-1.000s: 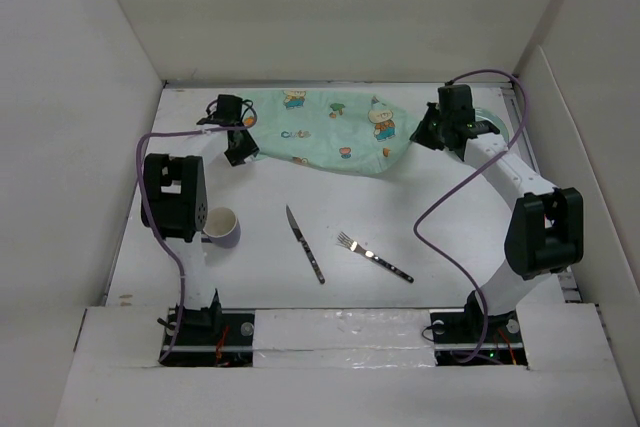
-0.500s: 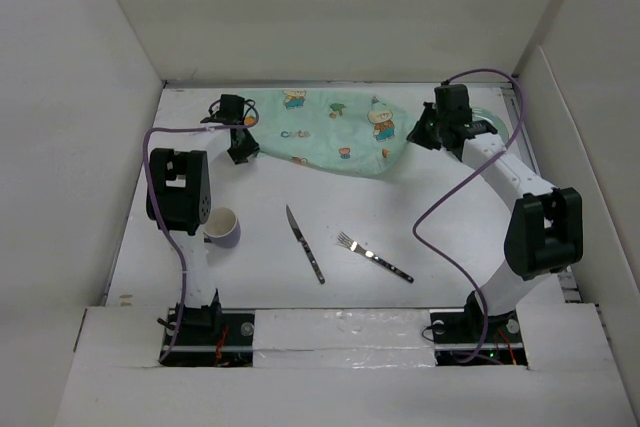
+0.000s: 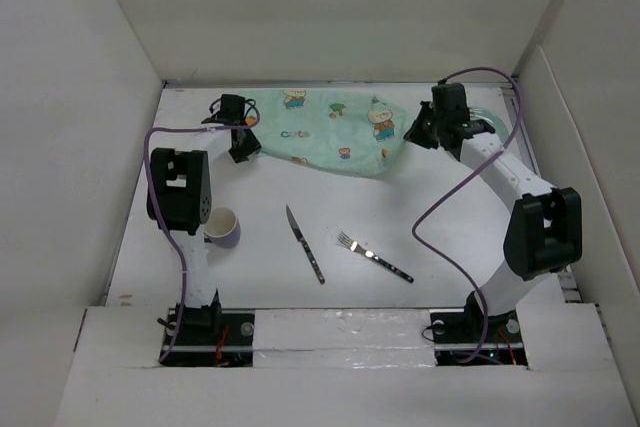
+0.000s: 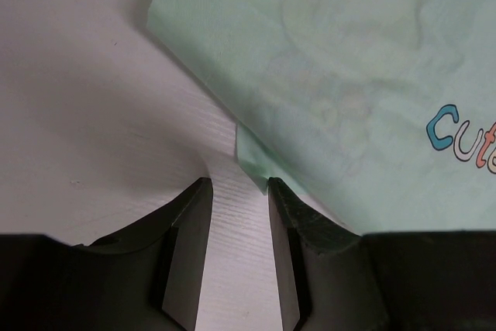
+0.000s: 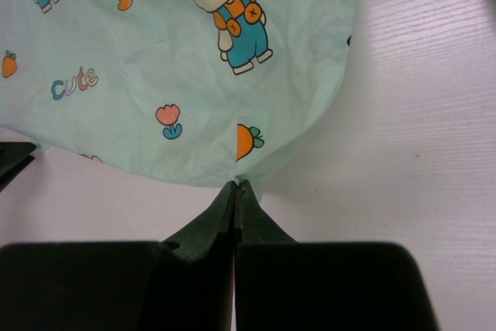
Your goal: Set the dinner table for one person
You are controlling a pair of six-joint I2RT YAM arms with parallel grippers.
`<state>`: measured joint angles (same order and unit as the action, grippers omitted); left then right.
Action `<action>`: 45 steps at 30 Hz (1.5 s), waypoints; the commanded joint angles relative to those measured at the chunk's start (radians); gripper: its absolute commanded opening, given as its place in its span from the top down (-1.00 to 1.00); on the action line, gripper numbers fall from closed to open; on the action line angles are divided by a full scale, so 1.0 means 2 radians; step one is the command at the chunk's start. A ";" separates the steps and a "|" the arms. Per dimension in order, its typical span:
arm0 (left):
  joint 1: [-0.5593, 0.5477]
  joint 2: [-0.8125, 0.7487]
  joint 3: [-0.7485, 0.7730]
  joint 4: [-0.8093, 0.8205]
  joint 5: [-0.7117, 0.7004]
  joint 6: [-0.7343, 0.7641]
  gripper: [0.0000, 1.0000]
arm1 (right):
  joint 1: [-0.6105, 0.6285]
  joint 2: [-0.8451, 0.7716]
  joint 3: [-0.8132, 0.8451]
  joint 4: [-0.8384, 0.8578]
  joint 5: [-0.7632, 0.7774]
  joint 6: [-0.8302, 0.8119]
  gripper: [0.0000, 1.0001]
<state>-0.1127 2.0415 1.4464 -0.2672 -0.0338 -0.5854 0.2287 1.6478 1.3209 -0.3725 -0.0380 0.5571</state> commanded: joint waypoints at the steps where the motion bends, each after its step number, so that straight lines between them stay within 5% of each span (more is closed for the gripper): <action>1: -0.005 0.005 0.012 -0.018 -0.004 0.003 0.35 | 0.004 0.002 0.026 0.021 -0.005 -0.002 1.00; 12: -0.026 0.003 0.015 -0.014 -0.013 0.014 0.20 | 0.004 0.004 0.022 0.024 -0.007 0.000 1.00; 17: -0.026 0.012 0.023 -0.021 -0.030 0.009 0.60 | 0.004 -0.003 0.017 0.027 -0.008 0.001 1.00; 22: -0.026 0.021 0.035 -0.027 -0.043 0.007 0.64 | 0.004 -0.009 0.011 0.027 -0.012 0.001 1.00; 33: -0.026 -0.002 0.003 -0.016 -0.084 0.001 0.39 | -0.001 -0.017 -0.001 0.027 -0.016 -0.006 1.00; 40: -0.026 0.017 0.019 -0.021 -0.081 -0.002 0.69 | -0.001 -0.019 0.001 0.027 -0.021 -0.006 1.00; 42: -0.026 0.016 0.021 -0.022 -0.084 0.003 1.00 | -0.001 -0.020 0.001 0.026 -0.022 -0.005 1.00; 45: -0.026 -0.002 0.030 -0.029 -0.081 0.013 1.00 | -0.005 -0.025 0.001 0.021 -0.021 -0.005 1.00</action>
<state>-0.1680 2.0720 1.4826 -0.2829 -0.1829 -0.5812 0.2279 1.6501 1.3254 -0.3717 -0.0681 0.5568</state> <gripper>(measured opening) 0.006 0.009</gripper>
